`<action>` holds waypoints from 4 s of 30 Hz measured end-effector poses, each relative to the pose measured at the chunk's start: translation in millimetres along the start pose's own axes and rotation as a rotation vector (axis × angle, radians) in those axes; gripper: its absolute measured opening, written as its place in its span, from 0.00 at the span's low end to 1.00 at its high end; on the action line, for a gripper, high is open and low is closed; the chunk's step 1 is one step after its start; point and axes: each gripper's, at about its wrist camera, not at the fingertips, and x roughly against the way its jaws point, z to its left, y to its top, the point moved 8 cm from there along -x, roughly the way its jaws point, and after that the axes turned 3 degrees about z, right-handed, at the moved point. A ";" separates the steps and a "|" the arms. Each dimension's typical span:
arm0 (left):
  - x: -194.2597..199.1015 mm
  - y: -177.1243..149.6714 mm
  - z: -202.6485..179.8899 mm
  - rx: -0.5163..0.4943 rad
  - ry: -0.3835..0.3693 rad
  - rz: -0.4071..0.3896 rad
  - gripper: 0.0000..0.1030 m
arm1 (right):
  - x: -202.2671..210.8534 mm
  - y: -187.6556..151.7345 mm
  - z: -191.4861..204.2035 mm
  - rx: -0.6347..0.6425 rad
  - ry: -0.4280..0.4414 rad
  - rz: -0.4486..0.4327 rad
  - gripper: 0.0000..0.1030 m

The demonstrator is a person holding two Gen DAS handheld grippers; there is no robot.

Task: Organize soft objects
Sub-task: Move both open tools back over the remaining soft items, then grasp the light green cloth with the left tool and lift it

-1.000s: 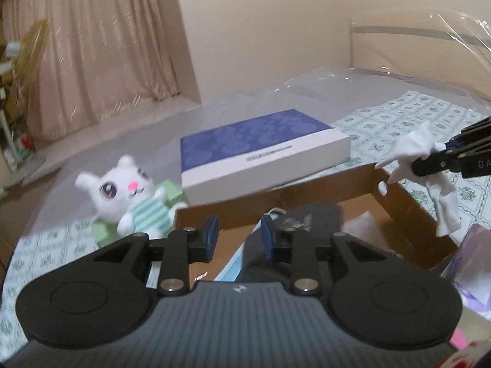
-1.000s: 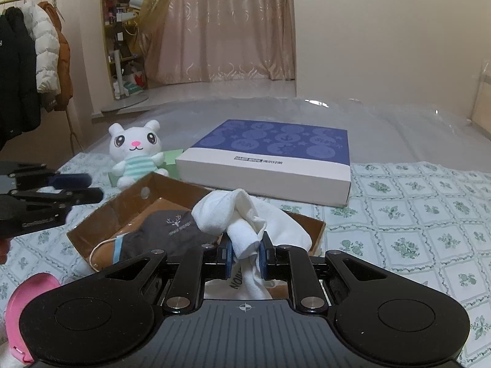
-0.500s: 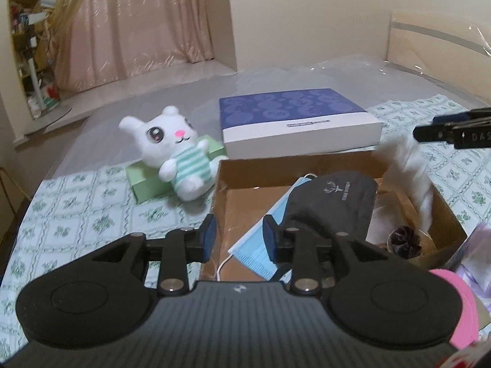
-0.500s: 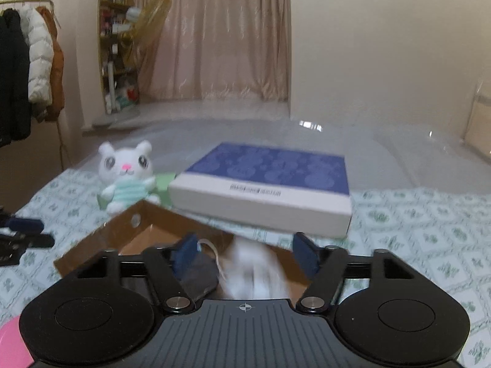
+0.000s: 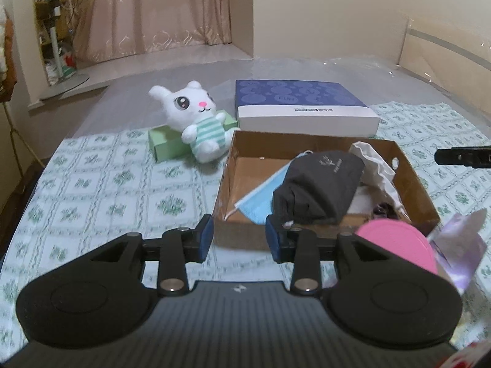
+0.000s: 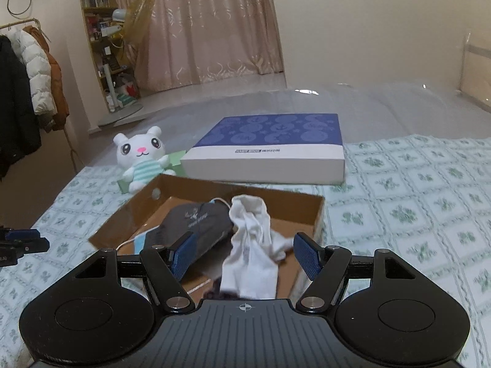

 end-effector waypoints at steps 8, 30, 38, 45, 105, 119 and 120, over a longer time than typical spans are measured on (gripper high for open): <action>57.7 -23.8 5.5 0.083 0.008 -0.003 0.34 | 58.1 -19.3 4.5 -0.076 0.020 -0.019 0.68; 179.2 -100.4 -20.6 0.199 0.054 0.026 0.39 | 167.2 -97.6 53.9 -0.137 0.094 0.045 0.68; 198.4 -132.1 -23.3 0.237 0.086 0.051 0.39 | 177.9 -135.1 77.1 -0.112 0.128 0.096 0.68; 201.4 -153.3 -30.3 0.255 0.089 0.082 0.39 | 181.8 -155.2 90.6 -0.095 0.141 0.125 0.68; 90.3 -240.8 -54.5 0.298 0.134 0.248 0.65 | 111.9 -230.5 71.6 -0.125 0.051 0.307 0.68; 76.6 -242.1 -44.2 0.323 0.205 0.214 0.47 | 106.9 -222.8 73.2 -0.106 0.063 0.266 0.68; 78.0 -242.5 -43.9 0.302 0.209 0.209 0.44 | 106.9 -221.1 74.0 -0.099 0.067 0.259 0.68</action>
